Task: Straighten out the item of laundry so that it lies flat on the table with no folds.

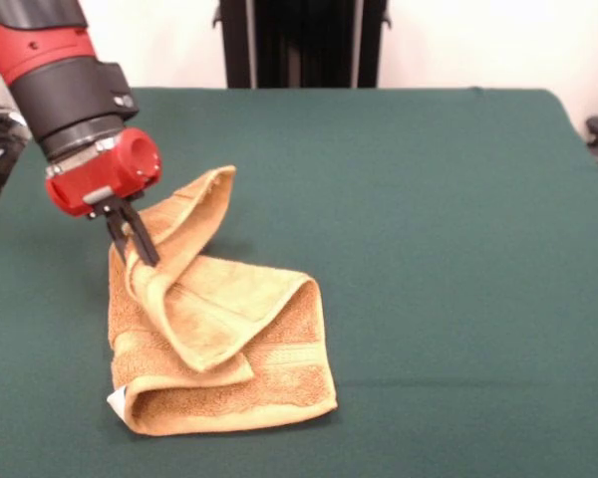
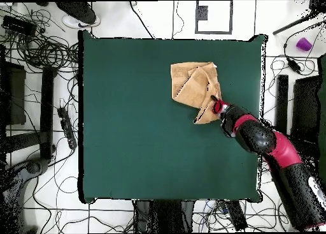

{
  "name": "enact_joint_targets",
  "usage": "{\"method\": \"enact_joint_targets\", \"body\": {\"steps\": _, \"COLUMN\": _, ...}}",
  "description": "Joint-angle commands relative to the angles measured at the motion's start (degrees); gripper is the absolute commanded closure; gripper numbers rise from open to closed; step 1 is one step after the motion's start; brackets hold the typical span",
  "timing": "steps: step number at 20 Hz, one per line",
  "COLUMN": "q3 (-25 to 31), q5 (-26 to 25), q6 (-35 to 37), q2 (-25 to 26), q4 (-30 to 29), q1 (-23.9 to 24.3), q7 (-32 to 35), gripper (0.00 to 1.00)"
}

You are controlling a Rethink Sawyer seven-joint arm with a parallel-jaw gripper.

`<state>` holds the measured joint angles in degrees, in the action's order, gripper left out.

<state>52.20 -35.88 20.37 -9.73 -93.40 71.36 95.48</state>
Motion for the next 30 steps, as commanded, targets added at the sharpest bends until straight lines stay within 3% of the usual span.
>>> {"method": "enact_joint_targets", "body": {"steps": 1, "q3": -0.16, "q5": -6.03, "q6": 1.58, "q2": -0.79, "q4": -0.09, "q1": -5.57, "q7": -9.17, "gripper": 1.00}}
{"method": "enact_joint_targets", "body": {"steps": 7, "q3": -1.08, "q5": -8.75, "q6": 4.16, "q2": -4.49, "q4": 0.81, "q1": -7.19, "q7": -9.77, "gripper": 1.00}}
{"method": "enact_joint_targets", "body": {"steps": 13, "q3": -0.63, "q5": -10.05, "q6": 6.13, "q2": -4.24, "q4": 2.07, "q1": -6.86, "q7": -12.08, "gripper": 1.00}}
{"method": "enact_joint_targets", "body": {"steps": 30, "q3": -0.61, "q5": -8.89, "q6": 12.27, "q2": -5.05, "q4": 3.47, "q1": -7.44, "q7": -14.96, "gripper": 1.00}}
